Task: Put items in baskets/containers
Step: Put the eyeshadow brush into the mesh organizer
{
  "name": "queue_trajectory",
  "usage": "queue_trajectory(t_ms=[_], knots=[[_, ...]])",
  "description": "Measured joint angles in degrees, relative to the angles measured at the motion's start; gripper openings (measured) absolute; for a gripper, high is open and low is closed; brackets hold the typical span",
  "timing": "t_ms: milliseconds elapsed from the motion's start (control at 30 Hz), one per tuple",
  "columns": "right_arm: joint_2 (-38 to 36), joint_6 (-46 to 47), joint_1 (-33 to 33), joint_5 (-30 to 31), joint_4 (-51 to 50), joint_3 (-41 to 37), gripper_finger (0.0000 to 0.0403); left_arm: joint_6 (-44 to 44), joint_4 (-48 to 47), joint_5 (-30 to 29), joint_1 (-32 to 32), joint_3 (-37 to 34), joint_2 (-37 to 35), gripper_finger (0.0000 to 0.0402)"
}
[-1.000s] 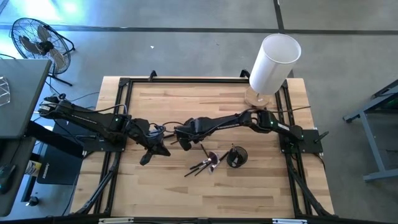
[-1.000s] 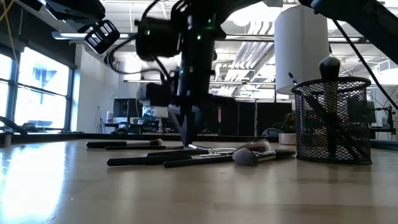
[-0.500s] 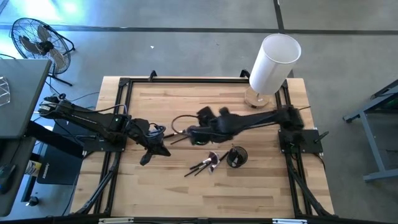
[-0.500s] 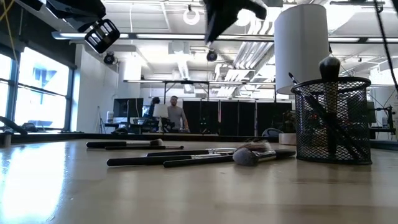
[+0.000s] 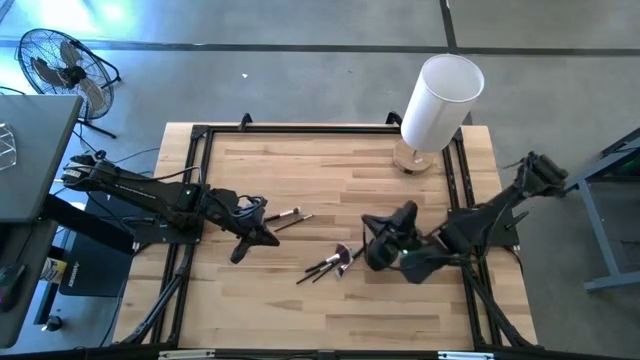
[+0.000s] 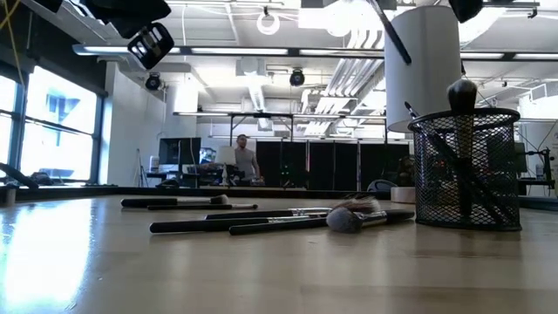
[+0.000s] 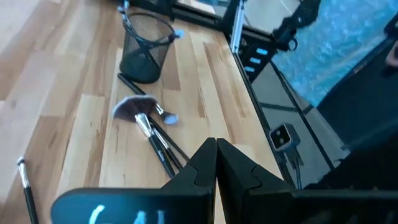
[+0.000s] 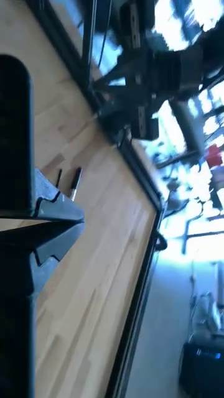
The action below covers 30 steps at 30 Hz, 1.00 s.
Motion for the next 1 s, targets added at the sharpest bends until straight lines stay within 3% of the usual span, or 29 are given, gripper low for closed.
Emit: queue_trajectory(t_ms=[200,367,667,800,1000], knots=[[-4.0,-9.3,5.9,9.4,19.7,-14.9,0.0,-2.0,3.0,-3.8,0.0,0.0,0.0,0.0002],[-5.4,-14.0,8.7,10.1,26.1,-21.8,0.0,-2.0,3.8,-7.5,0.0,0.0,0.0,0.0002],[-6.1,-10.2,9.3,4.7,26.1,-27.7,0.0014,-1.9,3.8,-16.1,0.0,0.0,0.0,0.0015],[-8.6,-14.5,9.3,-0.8,25.5,-27.7,0.0048,-2.5,4.0,-18.8,0.0,0.0,0.4,0.0056],[-15.2,-20.3,9.3,-6.1,22.8,-27.7,0.0098,-8.2,5.0,-29.6,0.0,0.1,3.9,0.0131]])
